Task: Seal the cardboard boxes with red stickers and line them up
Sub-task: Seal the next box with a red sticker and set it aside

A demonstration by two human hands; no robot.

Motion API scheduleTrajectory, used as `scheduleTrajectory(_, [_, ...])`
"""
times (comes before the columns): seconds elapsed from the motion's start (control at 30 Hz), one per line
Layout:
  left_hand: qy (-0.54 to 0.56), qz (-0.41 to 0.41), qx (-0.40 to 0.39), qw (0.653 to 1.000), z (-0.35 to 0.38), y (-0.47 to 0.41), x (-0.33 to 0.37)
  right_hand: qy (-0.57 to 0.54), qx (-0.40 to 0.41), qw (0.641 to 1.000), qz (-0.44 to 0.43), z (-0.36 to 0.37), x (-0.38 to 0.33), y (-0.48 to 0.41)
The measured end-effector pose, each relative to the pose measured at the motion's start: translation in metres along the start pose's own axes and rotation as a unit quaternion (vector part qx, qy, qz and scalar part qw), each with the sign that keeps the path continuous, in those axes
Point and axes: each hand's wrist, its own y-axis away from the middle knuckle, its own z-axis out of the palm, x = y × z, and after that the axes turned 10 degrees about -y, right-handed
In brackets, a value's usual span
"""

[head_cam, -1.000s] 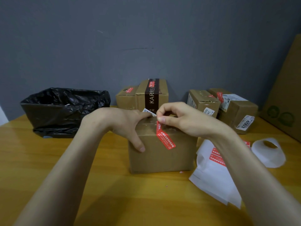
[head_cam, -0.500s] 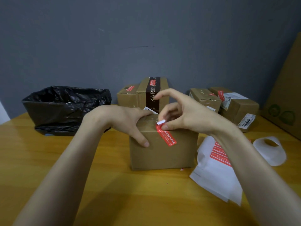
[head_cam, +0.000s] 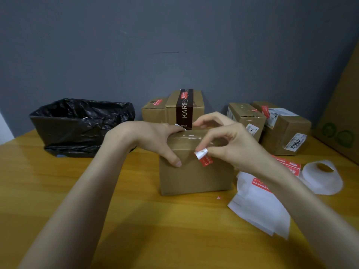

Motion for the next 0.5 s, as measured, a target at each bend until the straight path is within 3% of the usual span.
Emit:
scheduleTrajectory(0.2, [0.008,0.004,0.0,1.0,0.0,-0.001,-0.001,-0.011,0.005,0.998,-0.057,-0.003,0.012,0.016])
scheduleTrajectory(0.5, [0.014,0.003,-0.006,1.0,0.001,-0.002,-0.004,-0.051,-0.086,0.994,0.032,-0.02,0.007,0.017])
